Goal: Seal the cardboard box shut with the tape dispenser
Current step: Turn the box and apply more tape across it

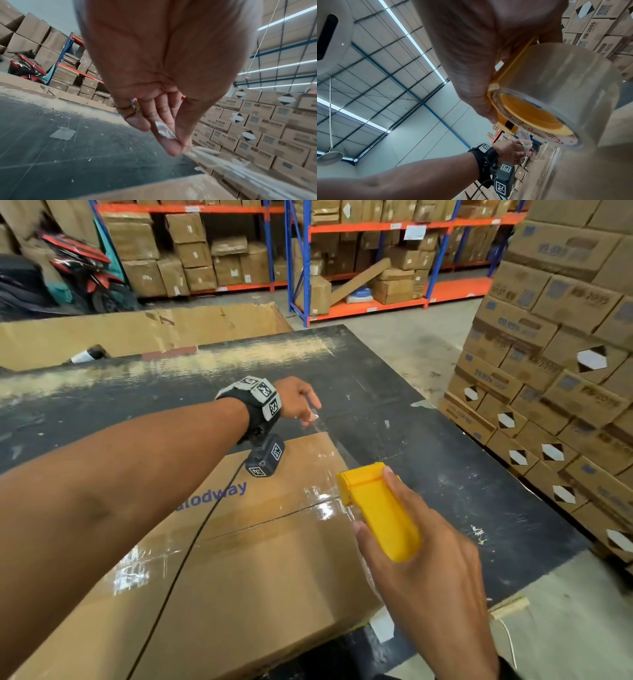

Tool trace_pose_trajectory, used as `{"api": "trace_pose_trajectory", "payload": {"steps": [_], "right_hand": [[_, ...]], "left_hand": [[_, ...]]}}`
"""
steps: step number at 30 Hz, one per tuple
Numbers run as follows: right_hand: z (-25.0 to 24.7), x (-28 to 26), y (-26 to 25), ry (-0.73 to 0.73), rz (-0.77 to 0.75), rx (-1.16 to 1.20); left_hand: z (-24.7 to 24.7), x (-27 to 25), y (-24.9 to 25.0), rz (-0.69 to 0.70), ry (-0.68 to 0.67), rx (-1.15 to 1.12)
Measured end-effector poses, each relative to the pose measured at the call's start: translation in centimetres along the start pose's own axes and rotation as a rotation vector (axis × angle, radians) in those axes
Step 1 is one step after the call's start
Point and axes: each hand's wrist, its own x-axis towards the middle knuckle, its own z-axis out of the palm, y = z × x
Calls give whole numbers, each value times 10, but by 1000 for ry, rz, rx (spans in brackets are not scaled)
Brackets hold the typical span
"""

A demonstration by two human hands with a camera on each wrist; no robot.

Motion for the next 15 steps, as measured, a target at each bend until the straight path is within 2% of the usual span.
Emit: {"api": "trace_pose_trajectory", "payload": {"steps": [4, 9, 12, 15], "right_hand": [[-2, 1, -3, -32, 43, -26], [-1, 2, -3, -119, 77, -125], [1, 0, -3, -100, 78, -132], [2, -3, -2, -81, 75, -124]], "left_hand": [[14, 8, 4, -3, -8, 100], [31, 11, 11, 65, -22, 376], [22, 6, 18, 92, -17, 531], [13, -14, 25, 185, -17, 465]]}}
